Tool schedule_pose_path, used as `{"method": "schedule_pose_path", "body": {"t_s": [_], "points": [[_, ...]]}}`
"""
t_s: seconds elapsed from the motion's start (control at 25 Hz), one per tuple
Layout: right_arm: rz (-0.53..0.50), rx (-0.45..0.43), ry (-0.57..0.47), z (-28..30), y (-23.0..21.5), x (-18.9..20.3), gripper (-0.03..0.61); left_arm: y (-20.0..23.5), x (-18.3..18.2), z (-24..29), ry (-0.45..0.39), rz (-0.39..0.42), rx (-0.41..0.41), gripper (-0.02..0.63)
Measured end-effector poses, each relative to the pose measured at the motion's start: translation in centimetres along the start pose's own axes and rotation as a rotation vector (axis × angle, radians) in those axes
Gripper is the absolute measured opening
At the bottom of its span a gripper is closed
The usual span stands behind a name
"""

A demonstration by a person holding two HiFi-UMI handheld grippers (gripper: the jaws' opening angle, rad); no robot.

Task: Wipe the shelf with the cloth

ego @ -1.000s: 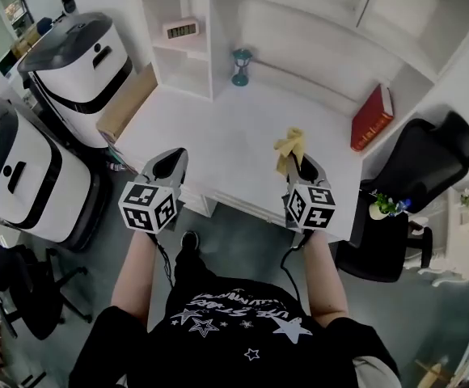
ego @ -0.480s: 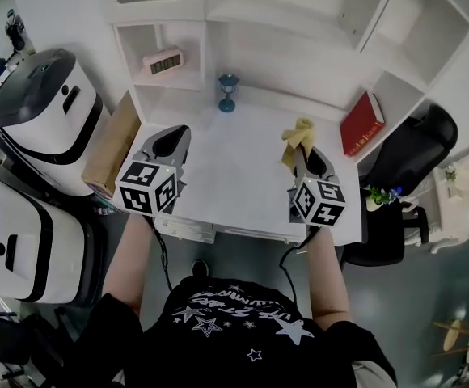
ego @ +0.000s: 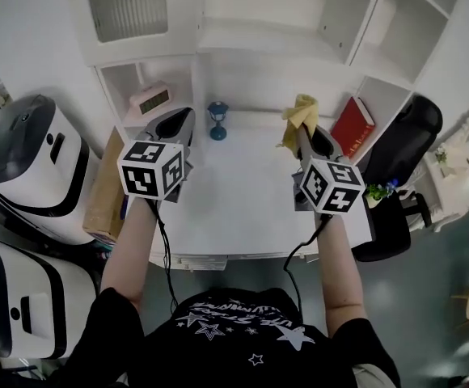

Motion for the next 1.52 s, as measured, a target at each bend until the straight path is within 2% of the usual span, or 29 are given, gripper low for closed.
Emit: {"method": "schedule_pose_path", "body": {"t_s": [0.16,0.32,0.68,0.92,1.16,1.52], "points": [[0.002,-0.008,-0.042,1.7,0.5,-3.0,0.081,1.4,-2.0,1.6,-0.015,0.029,0.019,0.002],[0.003,-0.08,-0.084,3.6,1.0,-6.0,0.081,2.1,-4.0,2.7,-0.046,0.058,0.009,0.002],[0.08,-0.186,-0.222,10.6,0.2,-14.9,0.081,4.2,-9.2,4.1,-0.122,0.112,-0.098,0.002],[0.006,-0.258,-0.236,16.4,1.5,-18.6,0.081,4.6,-11.1,5.6,-0.146,0.127,-0.142,0.002],[-0.025,-0.342,-0.261,23.6,3.9,-21.6,0.081,5.3,-11.8,6.5,-0.148,0.129,-0.23,0.002],[-0.105,-0.424,-0.283,32.8,8.3,-24.5,0.081,6.3,-12.9,7.5,-0.149,0.14,-0.294,0.002]]}}
Point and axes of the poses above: the fingertips, and each gripper's own axes: z forward along the fingers, y to its left, x out of its underside, the point moved 10 cm from there along -z, backward along the fingers, and after that the axes turned 7 degrees about x, right-handed, at the moved point
